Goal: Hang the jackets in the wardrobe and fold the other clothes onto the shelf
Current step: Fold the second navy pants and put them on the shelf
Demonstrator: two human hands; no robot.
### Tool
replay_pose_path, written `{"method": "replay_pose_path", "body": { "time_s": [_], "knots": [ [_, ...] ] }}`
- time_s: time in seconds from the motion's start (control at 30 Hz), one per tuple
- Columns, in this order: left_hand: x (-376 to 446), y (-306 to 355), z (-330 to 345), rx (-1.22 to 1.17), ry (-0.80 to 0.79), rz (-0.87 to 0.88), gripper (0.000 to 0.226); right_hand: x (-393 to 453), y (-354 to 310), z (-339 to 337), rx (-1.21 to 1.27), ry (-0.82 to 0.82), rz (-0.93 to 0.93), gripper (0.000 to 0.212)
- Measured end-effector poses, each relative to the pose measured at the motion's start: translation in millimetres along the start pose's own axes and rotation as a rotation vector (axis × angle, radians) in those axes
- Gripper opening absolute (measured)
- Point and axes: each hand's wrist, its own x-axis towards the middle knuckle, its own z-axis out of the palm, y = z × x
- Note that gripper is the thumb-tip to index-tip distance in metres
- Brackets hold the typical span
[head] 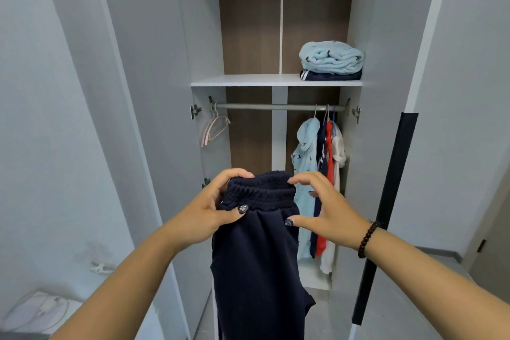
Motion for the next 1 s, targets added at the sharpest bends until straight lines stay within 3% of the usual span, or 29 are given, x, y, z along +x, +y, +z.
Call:
{"method": "replay_pose_path", "body": {
  "time_s": [0.17, 0.33, 0.43, 0.53, 0.63, 0.77, 0.9, 0.93, 1.0],
  "knots": [
    [-21.6, -7.3, -27.0, 0.006, 0.02, -0.062, 0.052, 20.2, -20.0, 19.3, -0.064, -0.021, -0.156, 0.021],
    [-48.2, -19.0, -51.8, 0.067, 0.099, -0.136, 0.045, 35.3, -48.8, 33.0, -0.304, -0.046, -0.563, 0.011],
    [-64.8, -20.3, -63.9, 0.101, 0.12, -0.14, 0.04, 46.8, -64.2, 45.3, -0.278, -0.097, -0.608, 0.008],
    [-79.0, -19.8, -72.8, 0.12, 0.182, -0.139, 0.041, 61.4, -76.7, 56.6, -0.195, -0.202, -0.514, 0.006],
    [-92.0, -20.2, -79.5, 0.145, 0.251, -0.127, 0.042, 78.4, -86.9, 68.5, -0.085, -0.307, -0.334, 0.021],
    [-106.7, -21.6, -84.2, 0.135, 0.328, -0.068, 0.042, 93.3, -98.7, 90.8, -0.008, -0.379, -0.186, 0.025],
    [-119.5, -24.3, -88.0, 0.146, 0.359, -0.05, 0.042, 96.9, -116.5, 118.6, -0.043, -0.494, -0.192, 0.112],
    [-122.7, -24.9, -88.8, 0.149, 0.365, -0.049, 0.043, 98.5, -120.3, 125.1, -0.028, -0.5, -0.201, 0.123],
    [-128.5, -27.8, -91.2, 0.16, 0.389, -0.045, 0.047, 106.9, -124.6, 136.1, -0.049, -0.52, -0.191, 0.125]
  ]
}}
